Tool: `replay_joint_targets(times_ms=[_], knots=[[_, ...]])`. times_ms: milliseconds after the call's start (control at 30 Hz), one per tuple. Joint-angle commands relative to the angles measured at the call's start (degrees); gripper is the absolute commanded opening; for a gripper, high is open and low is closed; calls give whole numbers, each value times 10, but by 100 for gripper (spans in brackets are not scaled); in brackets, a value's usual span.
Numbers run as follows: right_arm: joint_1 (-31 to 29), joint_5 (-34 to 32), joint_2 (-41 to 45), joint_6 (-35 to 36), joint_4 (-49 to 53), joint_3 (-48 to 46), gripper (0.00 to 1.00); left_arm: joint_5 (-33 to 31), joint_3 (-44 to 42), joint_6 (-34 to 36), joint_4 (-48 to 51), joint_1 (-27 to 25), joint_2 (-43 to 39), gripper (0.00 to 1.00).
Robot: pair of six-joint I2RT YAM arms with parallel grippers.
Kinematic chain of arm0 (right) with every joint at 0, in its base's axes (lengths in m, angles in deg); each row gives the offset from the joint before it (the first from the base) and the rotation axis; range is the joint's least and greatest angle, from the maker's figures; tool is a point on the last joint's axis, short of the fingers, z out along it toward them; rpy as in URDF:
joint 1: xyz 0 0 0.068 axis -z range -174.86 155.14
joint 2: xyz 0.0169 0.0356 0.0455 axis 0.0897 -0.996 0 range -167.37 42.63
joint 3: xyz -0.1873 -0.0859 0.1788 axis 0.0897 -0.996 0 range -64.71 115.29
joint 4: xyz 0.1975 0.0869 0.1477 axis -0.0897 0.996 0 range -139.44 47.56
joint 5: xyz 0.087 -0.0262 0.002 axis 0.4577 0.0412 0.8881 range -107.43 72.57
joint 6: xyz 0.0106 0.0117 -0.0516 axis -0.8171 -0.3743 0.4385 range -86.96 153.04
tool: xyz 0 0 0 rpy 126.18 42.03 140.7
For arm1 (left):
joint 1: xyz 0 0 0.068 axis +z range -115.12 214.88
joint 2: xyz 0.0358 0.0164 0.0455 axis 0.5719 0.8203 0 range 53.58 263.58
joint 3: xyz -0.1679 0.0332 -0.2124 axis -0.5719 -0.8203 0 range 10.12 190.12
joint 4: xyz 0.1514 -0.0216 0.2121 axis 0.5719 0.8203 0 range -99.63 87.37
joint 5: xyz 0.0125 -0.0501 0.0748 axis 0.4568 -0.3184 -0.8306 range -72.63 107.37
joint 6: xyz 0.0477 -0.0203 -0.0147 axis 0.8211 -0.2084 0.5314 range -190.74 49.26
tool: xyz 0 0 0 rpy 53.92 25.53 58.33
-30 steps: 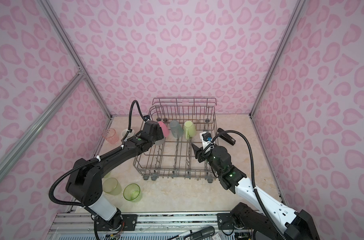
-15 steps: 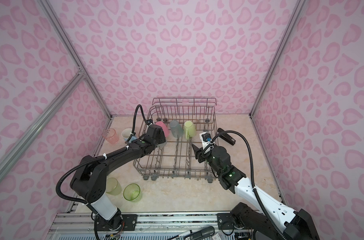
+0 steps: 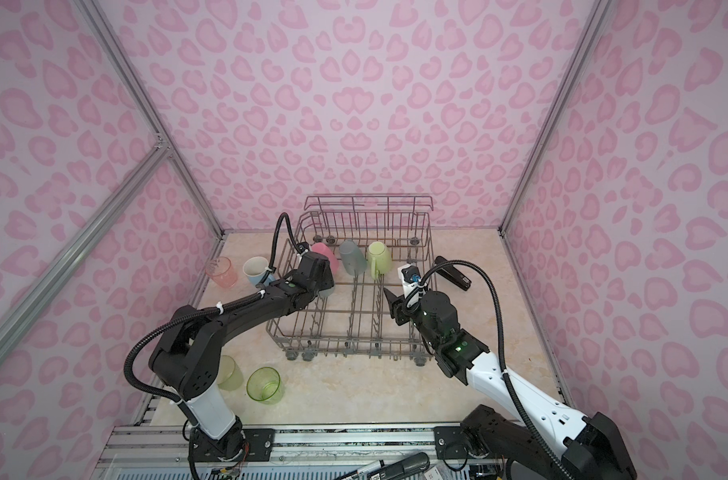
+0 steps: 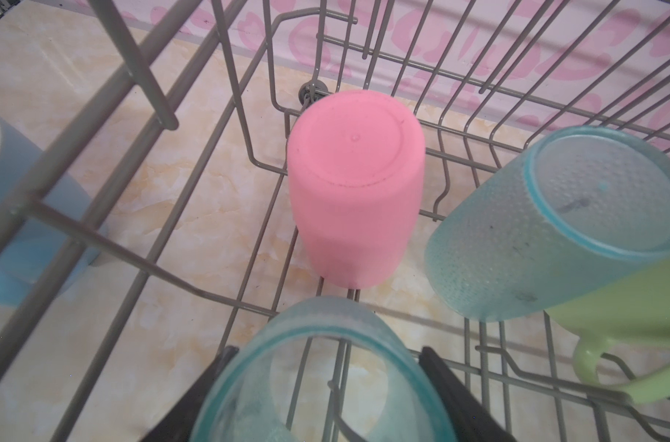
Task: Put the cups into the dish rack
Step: 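Lower the teal cup upright into the rack beside the pink cup with the left gripper, then open the left gripper and lift it off the teal cup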
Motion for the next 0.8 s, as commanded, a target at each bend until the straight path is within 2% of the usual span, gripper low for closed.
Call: replay_joint_targets(times_ms=[0, 133, 433, 667, 767], knots=[[1, -5, 0, 5, -10, -4, 65, 1, 7, -4, 62, -1, 11, 55], [2, -3, -5, 5, -7, -2, 67, 1, 19, -1, 69, -1, 2, 67], [2, 7, -13, 7, -3, 2, 77, -2, 65, 27, 101, 0, -51, 91], [2, 15, -8, 8, 5, 3, 80, 22, 110, 25, 152, 0, -72, 99], [2, 17, -1, 7, 12, 3, 80, 27, 125, 22, 178, 0, -87, 97]])
